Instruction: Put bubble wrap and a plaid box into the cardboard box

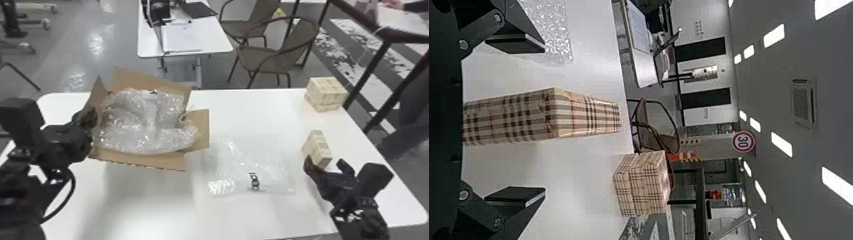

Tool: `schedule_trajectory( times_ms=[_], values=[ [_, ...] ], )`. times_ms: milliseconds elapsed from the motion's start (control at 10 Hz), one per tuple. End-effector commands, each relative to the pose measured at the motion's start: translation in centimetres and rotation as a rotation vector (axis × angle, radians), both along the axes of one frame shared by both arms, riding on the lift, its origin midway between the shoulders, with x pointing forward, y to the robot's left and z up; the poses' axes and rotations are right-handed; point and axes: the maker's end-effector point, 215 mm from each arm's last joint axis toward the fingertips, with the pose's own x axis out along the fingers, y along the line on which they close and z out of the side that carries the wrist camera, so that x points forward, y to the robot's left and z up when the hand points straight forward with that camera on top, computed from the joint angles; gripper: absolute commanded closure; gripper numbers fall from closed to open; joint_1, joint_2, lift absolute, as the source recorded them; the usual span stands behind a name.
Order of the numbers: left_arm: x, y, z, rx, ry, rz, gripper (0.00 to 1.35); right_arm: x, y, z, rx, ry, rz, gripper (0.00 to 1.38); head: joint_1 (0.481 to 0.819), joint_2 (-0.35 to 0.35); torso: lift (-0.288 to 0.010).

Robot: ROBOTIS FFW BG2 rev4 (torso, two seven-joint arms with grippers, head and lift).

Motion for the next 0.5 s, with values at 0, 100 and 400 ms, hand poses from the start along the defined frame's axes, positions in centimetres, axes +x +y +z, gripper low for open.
schedule_trajectory(
  times_ms=[0, 100, 400],
  values=[
    [0.00, 0.00, 0.01, 0.000, 0.000, 0.000, 1.22, 0.98, -0.30, 0.13, -0.006, 0.001, 0.005, 0.27, 0.695, -0.080, -0.110],
    [0.01, -0.09, 0.01, 0.000, 0.000, -0.002, 1.22, 1.29, -0.43, 0.12, -0.018, 0.008, 0.013, 0.27, 0.695, -0.080, -0.110],
    [0.00, -0.03, 0.01, -0.001, 0.000, 0.000, 1.22, 1.47, -0.08, -0.12, -0.030, 0.018, 0.017, 0.40, 0.695, -0.082, -0.110]
  ],
)
